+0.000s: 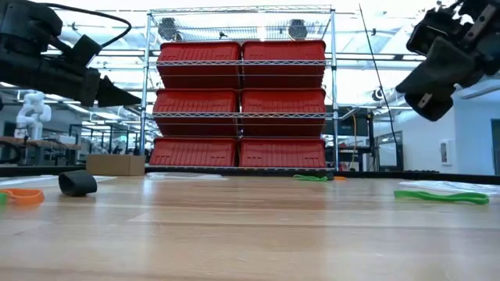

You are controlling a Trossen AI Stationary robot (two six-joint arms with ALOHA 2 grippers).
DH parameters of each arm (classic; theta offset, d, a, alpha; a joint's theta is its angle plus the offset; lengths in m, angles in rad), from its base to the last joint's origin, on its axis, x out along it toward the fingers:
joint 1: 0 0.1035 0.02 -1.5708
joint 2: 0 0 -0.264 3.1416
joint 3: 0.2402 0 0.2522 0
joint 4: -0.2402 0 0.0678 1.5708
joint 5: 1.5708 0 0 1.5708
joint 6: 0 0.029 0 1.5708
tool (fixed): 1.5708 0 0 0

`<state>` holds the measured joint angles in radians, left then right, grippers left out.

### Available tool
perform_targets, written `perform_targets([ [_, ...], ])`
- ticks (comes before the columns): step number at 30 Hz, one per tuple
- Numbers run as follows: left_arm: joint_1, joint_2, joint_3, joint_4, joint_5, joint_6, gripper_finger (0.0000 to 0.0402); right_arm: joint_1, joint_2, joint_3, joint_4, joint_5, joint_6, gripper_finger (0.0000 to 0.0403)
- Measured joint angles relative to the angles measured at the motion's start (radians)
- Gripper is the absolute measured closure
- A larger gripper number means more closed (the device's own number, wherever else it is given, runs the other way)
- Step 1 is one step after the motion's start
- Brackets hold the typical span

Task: Sort rubber bands
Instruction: Open the top left transparent zip bag

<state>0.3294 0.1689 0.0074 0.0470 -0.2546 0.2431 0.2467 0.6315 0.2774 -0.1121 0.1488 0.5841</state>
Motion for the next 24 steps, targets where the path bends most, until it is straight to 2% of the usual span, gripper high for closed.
perform_targets([
  [5, 0.0, 0.0, 0.0, 0.0, 0.0, 0.0, 0.0341, 0.098, 0.233, 0.197, -0.228, 0.128, 0.004, 0.0403],
  [12, 0.0, 0.0, 0.0, 0.001, 0.0, 0.0, 0.0341, 0.195, 0.542, 0.448, -0.445, 0.122, -0.02, 0.0403],
  [18, 0.0, 0.0, 0.0, 0.002, 0.0, 0.0, 0.0341, 0.157, 0.751, 0.543, -0.426, 0.064, 0.005, 0.0403],
  [21, 0.0, 0.0, 0.0, 0.002, 0.0, 0.0, 0.0341, 0.125, 0.839, 0.554, -0.345, 0.12, -0.026, 0.0398],
  [24, 0.0, 0.0, 0.0, 0.002, 0.0, 0.0, 0.0341, 0.073, 0.915, 0.555, -0.163, 0.18, -0.124, 0.039],
])
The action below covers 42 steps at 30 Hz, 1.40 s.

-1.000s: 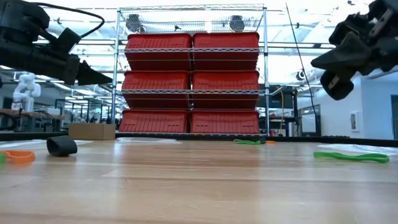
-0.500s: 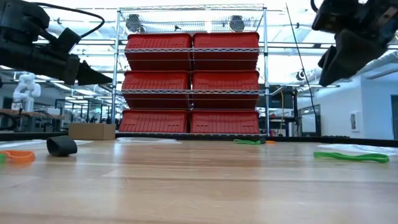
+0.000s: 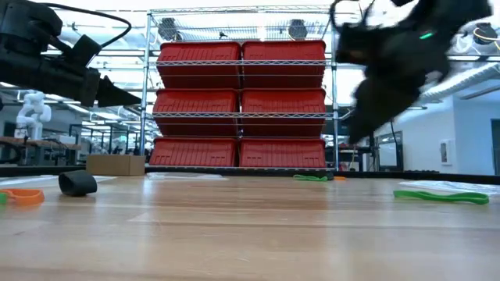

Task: Sort rubber bands
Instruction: Open the top left transparent zip bag

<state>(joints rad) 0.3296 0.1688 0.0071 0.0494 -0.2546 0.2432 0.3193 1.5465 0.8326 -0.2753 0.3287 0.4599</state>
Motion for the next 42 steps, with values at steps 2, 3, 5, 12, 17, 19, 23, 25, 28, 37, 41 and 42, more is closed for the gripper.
perform_targets([
  [2, 0.0, 0.0, 0.0, 0.0, 0.0, 0.0, 0.0341, -0.054, 0.045, 0.0, 0.157, 0.007, -0.077, 0.0384],
  [3, 0.0, 0.0, 0.0, 0.0, 0.0, 0.0, 0.0341, -0.084, 0.065, 0.0, 0.238, 0.007, -0.115, 0.0381],
  [5, 0.0, 0.0, 0.0, 0.0, 0.0, 0.0, 0.0341, -0.147, 0.105, 0.008, 0.373, 0.007, -0.182, 0.0374],
  [12, 0.0, 0.0, 0.0, 0.002, -0.013, 0.316, 0.0341, -0.327, 0.349, 0.242, 0.411, 0.008, -0.522, 0.0342],
  [17, 0.0, 0.0, 0.0, 0.002, -0.014, 0.369, 0.0341, -0.406, 0.524, 0.481, 0.355, 0.005, -0.677, 0.0317],
  [19, 0.0, 0.0, 0.0, 0.002, -0.014, 0.37, 0.0341, -0.431, 0.577, 0.559, 0.332, 0.004, -0.729, 0.0306],
  [23, 0.0, 0.0, 0.0, 0.003, -0.015, 0.374, 0.0341, -0.468, 0.673, 0.692, 0.307, -0.081, -0.777, 0.0287],
  [25, 0.0, 0.0, 0.0, 0.026, -0.015, 0.412, 0.0341, -0.477, 0.725, 0.749, 0.287, -0.1, -0.803, 0.0278],
  [28, 0.0, 0.0, 0.0, 0.079, -0.015, 0.415, 0.0341, -0.477, 0.806, 0.838, 0.234, -0.098, -0.852, 0.027],
  [37, 0.001, 0.002, 0.0, 0.103, -0.013, 0.168, 0.0341, -0.477, 0.972, 1.102, 0.143, -0.013, -0.894, 0.0269],
  [41, 0.001, 0.001, 0.0, 0.105, -0.008, 0.08, 0.0341, -0.482, 1.026, 1.197, 0.069, -0.012, -0.89, 0.0278],
  [42, 0.001, 0.001, 0.0, 0.111, -0.008, 0.078, 0.0341, -0.484, 1.034, 1.214, 0.052, -0.013, -0.885, 0.0282],
])
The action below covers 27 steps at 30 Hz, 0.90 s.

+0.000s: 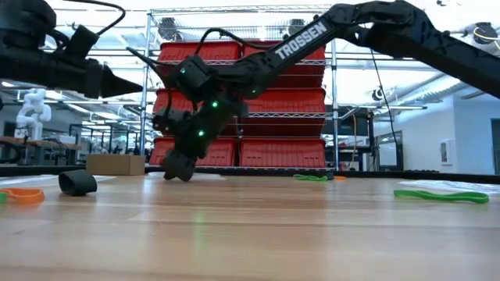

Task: Sort rubber bands
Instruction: Open the top left transparent zip bag

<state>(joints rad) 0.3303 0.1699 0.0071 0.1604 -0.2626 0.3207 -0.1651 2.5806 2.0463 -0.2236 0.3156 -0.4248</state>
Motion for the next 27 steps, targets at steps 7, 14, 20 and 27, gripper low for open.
perform_targets([
  [7, -0.001, 0.0, 0.0, 0.018, -0.014, 0.001, 0.0341, -0.007, 0.017, 0.017, -0.03, -0.008, 0.059, 0.0365],
  [14, -0.001, 0.0, 0.0, 0.005, -0.006, -0.002, 0.0341, 0.002, 0.009, 0.015, -0.074, 0.003, 0.043, 0.0401],
  [20, -0.001, 0.001, 0.0, 0.01, 0.021, -0.102, 0.0341, 0.015, -0.07, 0.006, -0.254, 0.003, 0.091, 0.0403],
  [27, -0.001, 0.007, 0.003, 0.041, 0.112, -0.151, 0.0357, 0.029, -0.24, 0.01, -0.494, -0.005, 0.197, 0.0403],
])
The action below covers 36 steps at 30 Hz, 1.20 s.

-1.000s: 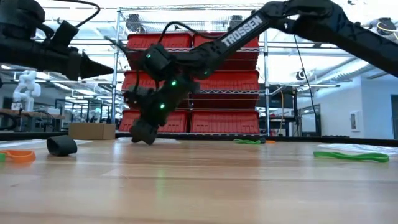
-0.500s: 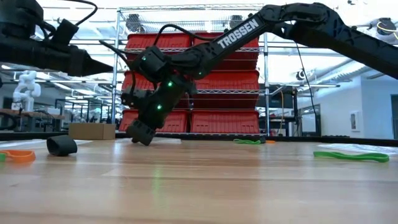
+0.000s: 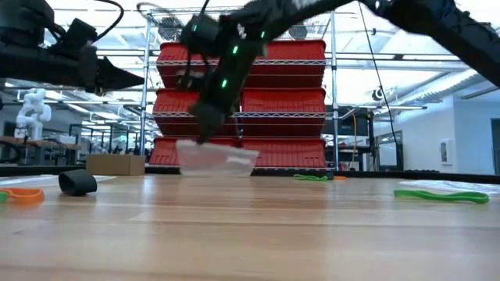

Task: Sort rubber bands
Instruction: Open the top left transparent zip bag

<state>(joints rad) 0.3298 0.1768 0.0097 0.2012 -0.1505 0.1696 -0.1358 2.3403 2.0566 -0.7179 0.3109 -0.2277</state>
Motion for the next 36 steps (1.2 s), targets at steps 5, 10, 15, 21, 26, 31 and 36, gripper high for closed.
perform_targets([
  [5, 0.0, 0.0, 0.003, 0.015, 0.082, -0.007, 0.0375, 0.027, -0.118, -0.002, -0.125, -0.016, 0.091, 0.0403],
  [10, -0.001, 0.02, 0.005, 0.12, 0.281, -0.091, 0.0351, 0.03, -0.216, 0.0, -0.181, -0.177, 0.149, 0.0402],
  [15, -0.004, 0.112, 0.051, 0.159, 0.32, -0.164, 0.0291, 0.031, -0.272, 0.001, -0.198, -0.194, 0.155, 0.0402],
  [21, -0.033, 0.357, 0.125, 0.193, 0.322, -0.132, 0.0247, 0.032, -0.266, -0.017, -0.224, -0.268, 0.134, 0.0402],
  [26, -0.059, 0.584, 0.224, 0.246, 0.322, -0.135, 0.0245, 0.023, -0.267, -0.057, -0.287, -0.292, 0.08, 0.0402],
  [31, -0.084, 0.781, 0.306, 0.246, 0.319, -0.129, 0.0245, 0.017, -0.278, -0.116, -0.299, -0.294, 0.014, 0.0403],
  [36, -0.089, 0.876, 0.368, 0.247, 0.268, -0.127, 0.0245, -0.02, -0.399, -0.244, -0.322, -0.29, 0.007, 0.0403],
])
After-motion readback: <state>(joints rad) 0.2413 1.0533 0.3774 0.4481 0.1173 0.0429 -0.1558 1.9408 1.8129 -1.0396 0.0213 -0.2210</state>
